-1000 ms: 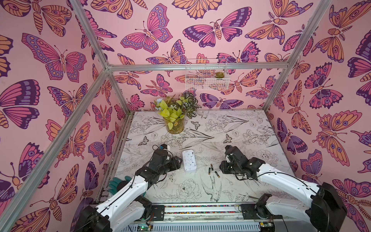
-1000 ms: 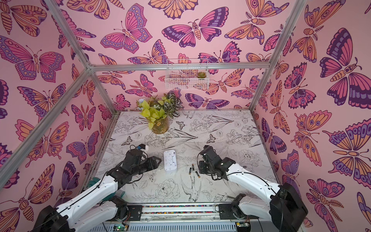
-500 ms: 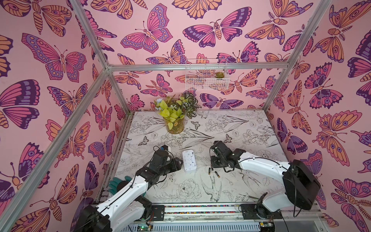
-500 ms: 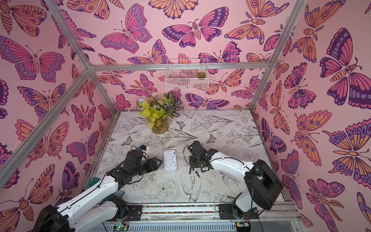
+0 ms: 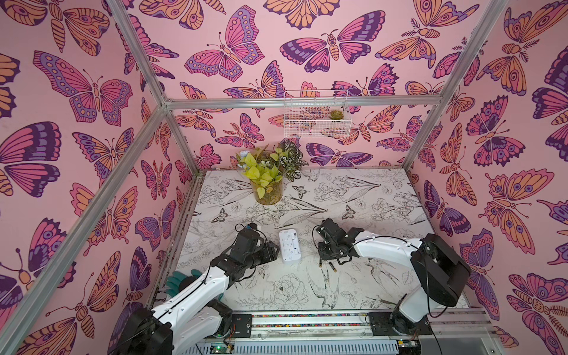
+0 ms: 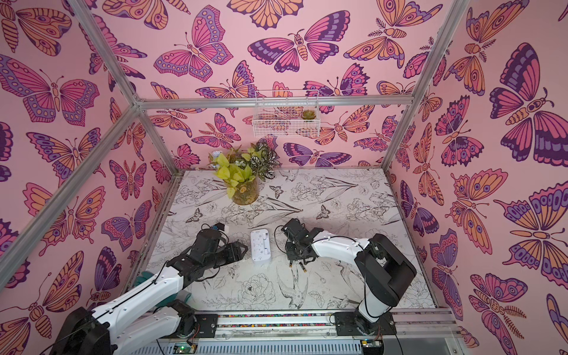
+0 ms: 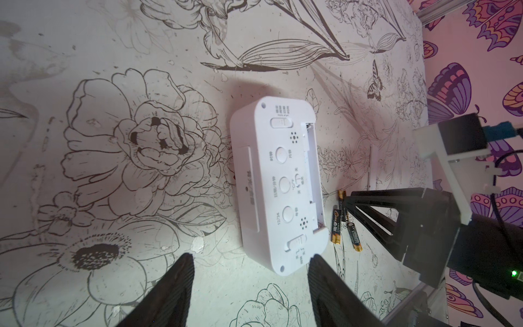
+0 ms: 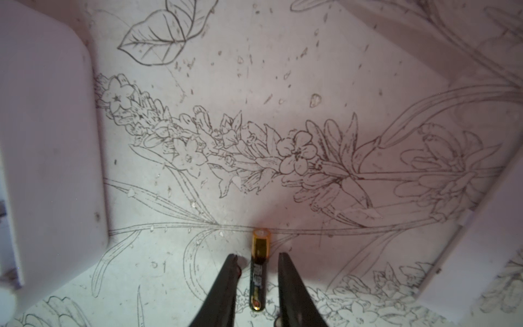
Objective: Insert the battery into the alarm
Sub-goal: Pick up the battery at the center of the board.
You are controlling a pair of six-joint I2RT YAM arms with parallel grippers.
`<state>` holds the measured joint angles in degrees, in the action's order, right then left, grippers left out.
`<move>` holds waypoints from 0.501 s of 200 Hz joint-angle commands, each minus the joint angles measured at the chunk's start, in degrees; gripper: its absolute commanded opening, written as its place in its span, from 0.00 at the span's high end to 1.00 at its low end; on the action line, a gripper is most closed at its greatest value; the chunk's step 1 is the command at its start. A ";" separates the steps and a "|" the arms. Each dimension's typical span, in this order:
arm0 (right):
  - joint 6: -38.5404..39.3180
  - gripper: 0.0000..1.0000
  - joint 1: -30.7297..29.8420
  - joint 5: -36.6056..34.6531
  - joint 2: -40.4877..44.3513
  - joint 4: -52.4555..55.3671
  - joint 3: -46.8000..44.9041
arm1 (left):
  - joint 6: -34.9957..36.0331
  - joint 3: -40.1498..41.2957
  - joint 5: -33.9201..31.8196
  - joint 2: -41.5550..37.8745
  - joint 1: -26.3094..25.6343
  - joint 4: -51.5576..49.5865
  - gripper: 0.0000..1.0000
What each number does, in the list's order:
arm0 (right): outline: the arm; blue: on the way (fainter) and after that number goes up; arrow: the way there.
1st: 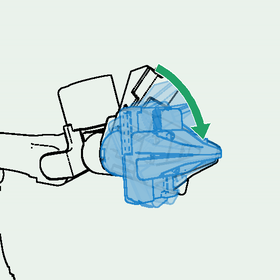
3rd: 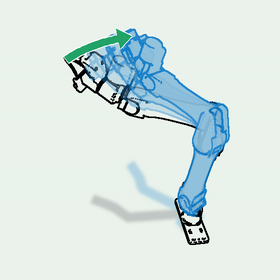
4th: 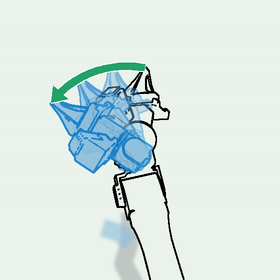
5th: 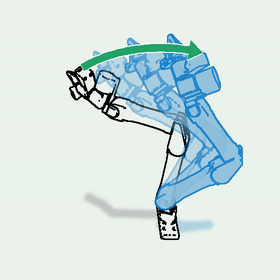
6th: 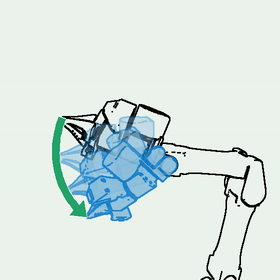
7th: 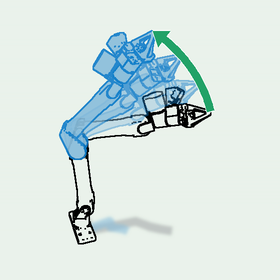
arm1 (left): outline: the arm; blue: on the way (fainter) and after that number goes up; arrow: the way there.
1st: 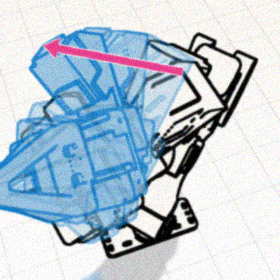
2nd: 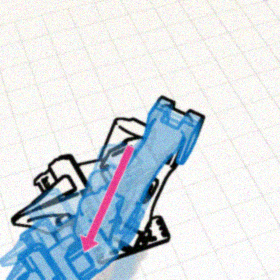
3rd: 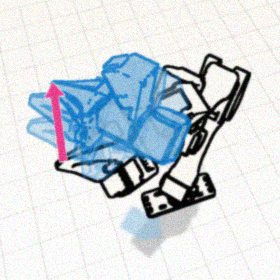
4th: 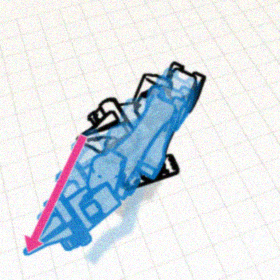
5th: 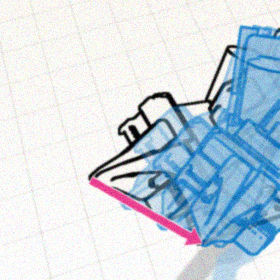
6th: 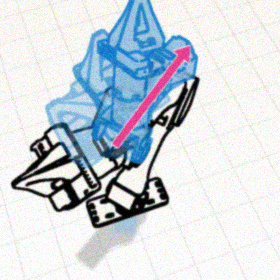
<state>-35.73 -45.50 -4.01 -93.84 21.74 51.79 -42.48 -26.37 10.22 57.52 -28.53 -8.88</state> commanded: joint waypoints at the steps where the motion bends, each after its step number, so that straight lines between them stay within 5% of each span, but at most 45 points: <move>1: 0.39 0.73 -0.45 -0.35 -0.77 -0.12 1.82 | -0.14 0.50 -0.97 0.14 -0.21 -0.43 0.33; 100: 0.39 0.79 -1.18 -2.82 -2.68 1.41 2.88 | -0.16 0.71 -0.37 -0.30 -0.21 -0.39 0.33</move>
<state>-35.75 -46.02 -4.91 -95.39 21.65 52.99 -42.52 -26.37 10.24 57.52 -28.53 -8.88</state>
